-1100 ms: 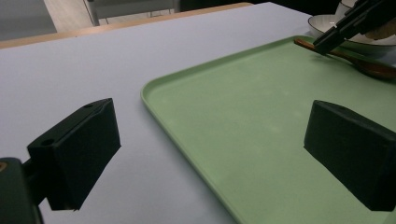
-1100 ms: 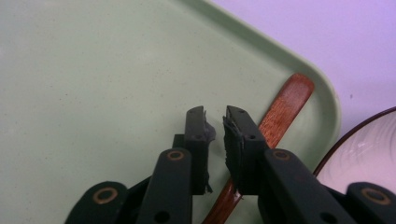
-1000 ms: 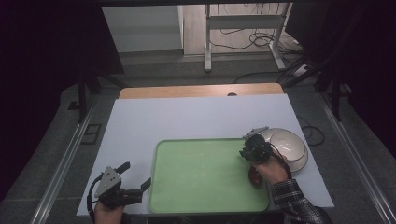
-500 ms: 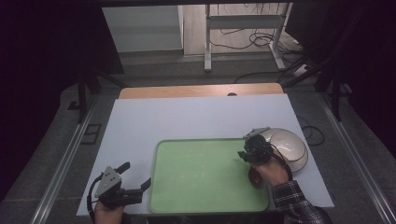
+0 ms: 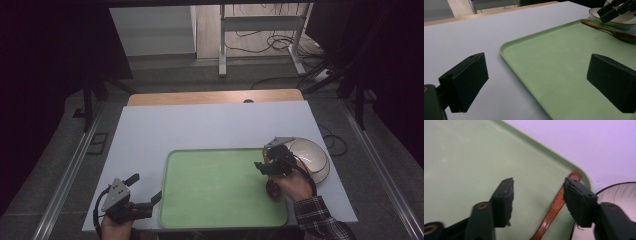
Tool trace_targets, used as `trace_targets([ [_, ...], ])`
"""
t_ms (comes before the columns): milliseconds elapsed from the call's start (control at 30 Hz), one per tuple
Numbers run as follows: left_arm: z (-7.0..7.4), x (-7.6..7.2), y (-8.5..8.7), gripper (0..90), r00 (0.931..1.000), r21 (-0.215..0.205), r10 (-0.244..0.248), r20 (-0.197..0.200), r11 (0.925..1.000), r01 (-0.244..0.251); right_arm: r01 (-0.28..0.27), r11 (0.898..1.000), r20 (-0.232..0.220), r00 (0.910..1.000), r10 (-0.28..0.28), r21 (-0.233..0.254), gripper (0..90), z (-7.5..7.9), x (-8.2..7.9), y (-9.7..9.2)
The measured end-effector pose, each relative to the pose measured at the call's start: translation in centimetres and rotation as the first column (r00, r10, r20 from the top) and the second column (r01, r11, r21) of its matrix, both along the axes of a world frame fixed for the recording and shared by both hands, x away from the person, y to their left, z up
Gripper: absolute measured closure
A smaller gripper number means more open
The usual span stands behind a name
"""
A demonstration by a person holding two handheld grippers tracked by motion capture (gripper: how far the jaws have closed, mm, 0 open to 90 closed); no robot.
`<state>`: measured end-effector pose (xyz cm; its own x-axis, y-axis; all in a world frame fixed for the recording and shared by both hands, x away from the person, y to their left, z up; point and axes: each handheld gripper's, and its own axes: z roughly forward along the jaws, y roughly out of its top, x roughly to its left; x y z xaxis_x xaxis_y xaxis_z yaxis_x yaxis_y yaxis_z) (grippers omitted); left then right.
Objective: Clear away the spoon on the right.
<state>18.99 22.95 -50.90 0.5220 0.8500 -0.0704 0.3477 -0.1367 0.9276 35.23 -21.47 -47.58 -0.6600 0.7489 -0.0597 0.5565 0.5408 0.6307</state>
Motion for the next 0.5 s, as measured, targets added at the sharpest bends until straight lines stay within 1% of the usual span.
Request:
trace_targets([
  [33, 0.0, 0.0, 0.0, 3.4, 1.0, 0.0, 0.0, 0.0, 1.0, 0.0, -0.001, 1.0, 0.008, 1.0, 0.001, 0.005, 37.1, 0.0, -0.1, 0.0],
  [67, 0.0, 0.0, 0.0, 3.4, 1.0, 0.0, 0.0, 0.0, 1.0, 0.0, -0.001, 1.0, 0.019, 0.9998, 0.001, 0.013, 33.5, 0.1, -0.2, -0.1],
  [100, 0.0, 0.0, 0.0, 3.4, 1.0, 0.0, 0.0, 0.001, 1.0, 0.0, -0.001, 1.0, 0.025, 0.9997, 0.001, 0.019, 32.5, 0.2, -0.3, -0.2],
  [167, 0.0, 0.0, 0.0, 3.4, 1.0, 0.001, 0.0, 0.0, 1.0, 0.0, -0.006, 1.0, 0.029, 0.9996, 0.005, 0.027, 31.9, 0.3, -0.4, -0.2],
  [333, 0.0, 0.0, 0.0, 3.4, 1.0, 0.002, -0.002, 0.001, 1.0, 0.002, -0.023, 0.999, 0.044, 0.9988, 0.021, 0.034, 26.1, 0.6, -0.9, -0.2],
  [400, 0.0, 0.0, -0.1, 3.4, 1.0, 0.003, -0.002, 0.002, 1.0, 0.002, -0.034, 0.998, 0.05, 0.9982, 0.032, 0.046, 22.9, 0.7, -1.2, -0.3],
  [500, 0.0, 0.0, -0.1, 3.4, 1.0, 0.003, -0.003, 0.003, 1.0, 0.003, -0.041, 0.998, 0.053, 0.9978, 0.039, 0.044, 20.9, 0.7, -1.4, -0.3],
])
